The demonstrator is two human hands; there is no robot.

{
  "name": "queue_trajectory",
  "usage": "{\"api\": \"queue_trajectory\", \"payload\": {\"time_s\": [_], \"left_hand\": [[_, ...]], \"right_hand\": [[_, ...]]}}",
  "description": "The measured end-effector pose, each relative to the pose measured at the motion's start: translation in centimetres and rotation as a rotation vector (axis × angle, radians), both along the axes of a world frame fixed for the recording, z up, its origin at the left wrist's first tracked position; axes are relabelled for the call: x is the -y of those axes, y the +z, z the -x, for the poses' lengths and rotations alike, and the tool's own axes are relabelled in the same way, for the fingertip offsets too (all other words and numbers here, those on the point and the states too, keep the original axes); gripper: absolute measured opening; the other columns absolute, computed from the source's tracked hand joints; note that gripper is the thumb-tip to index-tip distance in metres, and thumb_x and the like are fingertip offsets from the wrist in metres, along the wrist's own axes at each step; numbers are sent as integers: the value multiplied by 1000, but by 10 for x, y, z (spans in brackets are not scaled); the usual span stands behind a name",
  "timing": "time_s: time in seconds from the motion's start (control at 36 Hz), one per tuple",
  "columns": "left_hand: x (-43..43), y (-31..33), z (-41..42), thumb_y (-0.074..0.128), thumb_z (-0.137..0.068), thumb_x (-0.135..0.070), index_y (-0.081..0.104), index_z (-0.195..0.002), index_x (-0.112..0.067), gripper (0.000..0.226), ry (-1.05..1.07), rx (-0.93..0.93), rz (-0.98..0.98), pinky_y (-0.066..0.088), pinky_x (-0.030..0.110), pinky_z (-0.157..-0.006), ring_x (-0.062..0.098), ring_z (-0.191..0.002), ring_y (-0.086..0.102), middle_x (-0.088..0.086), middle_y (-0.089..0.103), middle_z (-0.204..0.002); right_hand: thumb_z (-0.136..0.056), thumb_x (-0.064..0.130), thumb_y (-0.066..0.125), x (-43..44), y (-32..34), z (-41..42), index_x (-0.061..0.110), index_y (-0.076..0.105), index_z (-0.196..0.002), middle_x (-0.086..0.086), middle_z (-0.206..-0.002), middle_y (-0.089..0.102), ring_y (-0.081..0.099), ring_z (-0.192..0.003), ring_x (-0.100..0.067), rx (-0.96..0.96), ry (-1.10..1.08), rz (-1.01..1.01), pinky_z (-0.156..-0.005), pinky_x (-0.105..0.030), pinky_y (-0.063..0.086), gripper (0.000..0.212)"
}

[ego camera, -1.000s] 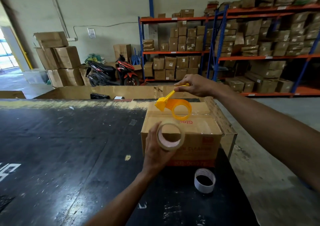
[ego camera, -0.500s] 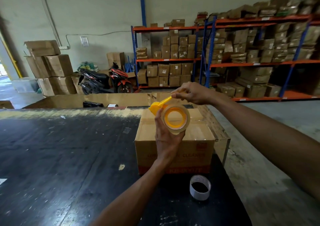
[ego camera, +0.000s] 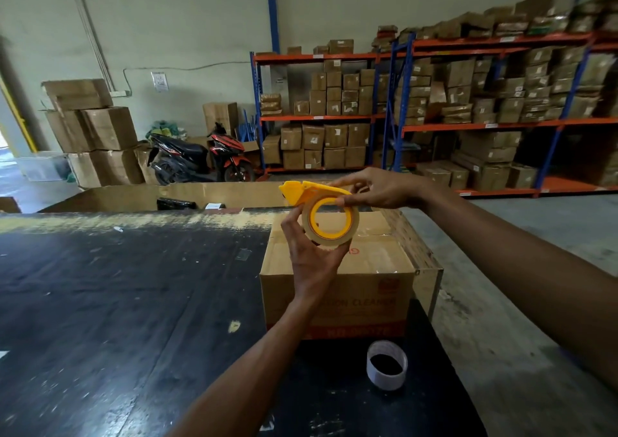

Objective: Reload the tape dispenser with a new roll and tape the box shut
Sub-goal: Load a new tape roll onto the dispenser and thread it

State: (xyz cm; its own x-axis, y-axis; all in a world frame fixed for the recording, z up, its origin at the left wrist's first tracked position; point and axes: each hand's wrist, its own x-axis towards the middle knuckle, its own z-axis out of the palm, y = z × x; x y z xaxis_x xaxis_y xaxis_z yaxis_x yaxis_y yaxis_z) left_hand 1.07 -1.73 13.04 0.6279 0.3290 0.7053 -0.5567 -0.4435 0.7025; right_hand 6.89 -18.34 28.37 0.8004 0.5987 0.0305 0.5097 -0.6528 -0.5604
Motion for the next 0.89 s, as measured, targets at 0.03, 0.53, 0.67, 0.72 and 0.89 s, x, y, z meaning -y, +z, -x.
{"api": "queue_trajectory", "payload": {"time_s": [0.03,0.53,0.67,0.72,0.89], "left_hand": [[-1,1,-1,97,-66,-28,35,-143,-16,100,-3,0,-13,57,48,-99,9,-131,43,-9,37,-140],[-23,-1,13,91,-74,-37,46,-146,-15,87,-225,46,-269,61,31,-89,9,-102,71,4,54,-136],[-22,-8,16,92,-76,-27,54,-128,0,70,-163,106,-236,55,23,-101,15,-123,63,13,56,-139],[-20,-12,16,91,-77,-22,61,-114,1,53,-100,140,-244,50,17,-100,16,-118,59,13,59,-125],[-22,-20,16,88,-80,-9,75,-95,-3,21,-87,178,-249,55,24,-87,13,-105,63,7,65,-107]], "right_hand": [[-91,48,68,0,0,-1,33,49,-148,-8,-122,65,61,-113,-21,-22,-7,25,-95,-40,51,62],[-93,8,65,-15,-10,-4,12,65,-103,-11,-99,72,75,-86,-21,57,-133,282,-83,-42,63,10],[-93,14,67,-14,-13,-7,12,65,-106,-7,-97,75,77,-83,-19,56,-136,228,-80,-42,64,13],[-93,16,67,-12,-13,-7,11,65,-109,-7,-97,76,77,-84,-19,48,-136,202,-79,-42,64,17],[-95,19,66,-7,-18,-4,13,58,-119,-14,-103,71,74,-84,-22,-19,-156,108,-68,-30,61,26]]}}
